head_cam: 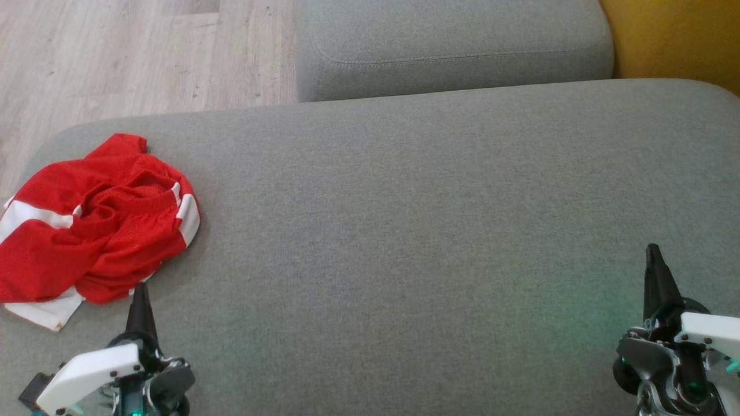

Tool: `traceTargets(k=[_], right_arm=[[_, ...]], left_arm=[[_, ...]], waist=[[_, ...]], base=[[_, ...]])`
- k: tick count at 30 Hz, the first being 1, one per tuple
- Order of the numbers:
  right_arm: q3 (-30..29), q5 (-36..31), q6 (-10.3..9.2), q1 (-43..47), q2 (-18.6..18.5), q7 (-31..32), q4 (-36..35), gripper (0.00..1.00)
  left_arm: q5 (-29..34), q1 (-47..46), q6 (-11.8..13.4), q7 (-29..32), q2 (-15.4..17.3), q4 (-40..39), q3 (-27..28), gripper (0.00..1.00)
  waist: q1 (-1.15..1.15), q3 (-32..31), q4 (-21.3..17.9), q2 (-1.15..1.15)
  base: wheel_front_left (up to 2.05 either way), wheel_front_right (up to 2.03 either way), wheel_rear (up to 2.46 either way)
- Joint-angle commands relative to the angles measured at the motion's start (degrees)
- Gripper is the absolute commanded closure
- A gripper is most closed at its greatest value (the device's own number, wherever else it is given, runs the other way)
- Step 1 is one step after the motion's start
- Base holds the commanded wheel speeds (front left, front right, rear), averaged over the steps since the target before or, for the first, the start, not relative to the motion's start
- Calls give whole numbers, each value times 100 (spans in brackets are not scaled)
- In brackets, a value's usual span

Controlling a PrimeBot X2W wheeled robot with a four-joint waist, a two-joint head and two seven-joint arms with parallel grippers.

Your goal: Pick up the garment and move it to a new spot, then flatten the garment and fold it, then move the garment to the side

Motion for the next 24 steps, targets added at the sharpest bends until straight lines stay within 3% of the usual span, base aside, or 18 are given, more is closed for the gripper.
traceTargets(k=[1,14,15,24], right_arm=[[120,-15,40,-315,-29,32,-180,100],[120,-15,40,-315,-29,32,-180,100],[0,0,0,0,0,0,0,0],[86,-38,-5,171,27,-65,300,0]], left_arm=[[51,-298,-40,41,30,-158,200,100],[51,-298,-40,41,30,-158,200,100],[0,0,0,0,0,0,0,0],[39,149,3,-67,-16,319,-105,0]], waist=[[0,0,0,0],[0,0,0,0],[0,0,0,0],[0,1,4,0]], base=[[0,0,0],[0,0,0],[0,0,0],[0,0,0]])
